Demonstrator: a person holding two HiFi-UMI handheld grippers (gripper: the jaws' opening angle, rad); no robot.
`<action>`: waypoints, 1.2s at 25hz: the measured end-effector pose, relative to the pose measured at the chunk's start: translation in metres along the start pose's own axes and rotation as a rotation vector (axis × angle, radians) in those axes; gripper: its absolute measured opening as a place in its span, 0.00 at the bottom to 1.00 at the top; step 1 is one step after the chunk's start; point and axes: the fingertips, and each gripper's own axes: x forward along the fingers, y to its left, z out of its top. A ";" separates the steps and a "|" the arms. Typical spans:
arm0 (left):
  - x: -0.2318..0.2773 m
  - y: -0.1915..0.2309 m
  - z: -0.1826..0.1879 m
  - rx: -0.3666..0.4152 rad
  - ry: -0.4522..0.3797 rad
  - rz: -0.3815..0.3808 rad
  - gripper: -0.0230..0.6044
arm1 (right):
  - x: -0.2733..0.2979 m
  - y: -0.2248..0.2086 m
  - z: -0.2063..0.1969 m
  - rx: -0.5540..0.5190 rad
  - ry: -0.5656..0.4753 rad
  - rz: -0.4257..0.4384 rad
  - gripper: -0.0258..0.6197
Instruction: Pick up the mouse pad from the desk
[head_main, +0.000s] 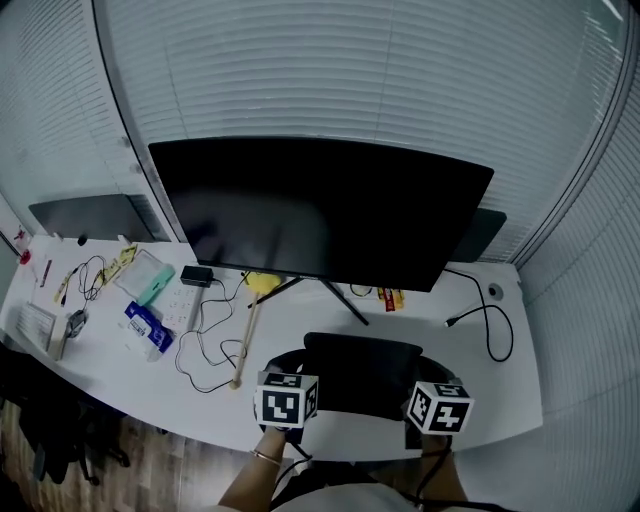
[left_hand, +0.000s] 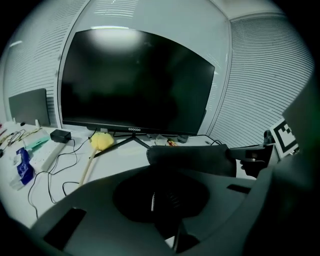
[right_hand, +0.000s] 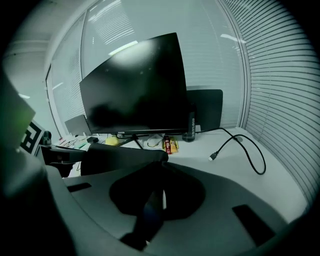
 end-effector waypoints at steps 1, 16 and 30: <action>-0.003 -0.001 0.005 0.006 -0.013 0.000 0.10 | -0.003 0.001 0.006 -0.006 -0.014 0.001 0.12; -0.052 -0.010 0.112 0.088 -0.271 0.032 0.11 | -0.046 0.019 0.114 -0.092 -0.251 0.039 0.12; -0.066 -0.018 0.130 0.127 -0.326 0.047 0.10 | -0.056 0.021 0.128 -0.100 -0.288 0.055 0.12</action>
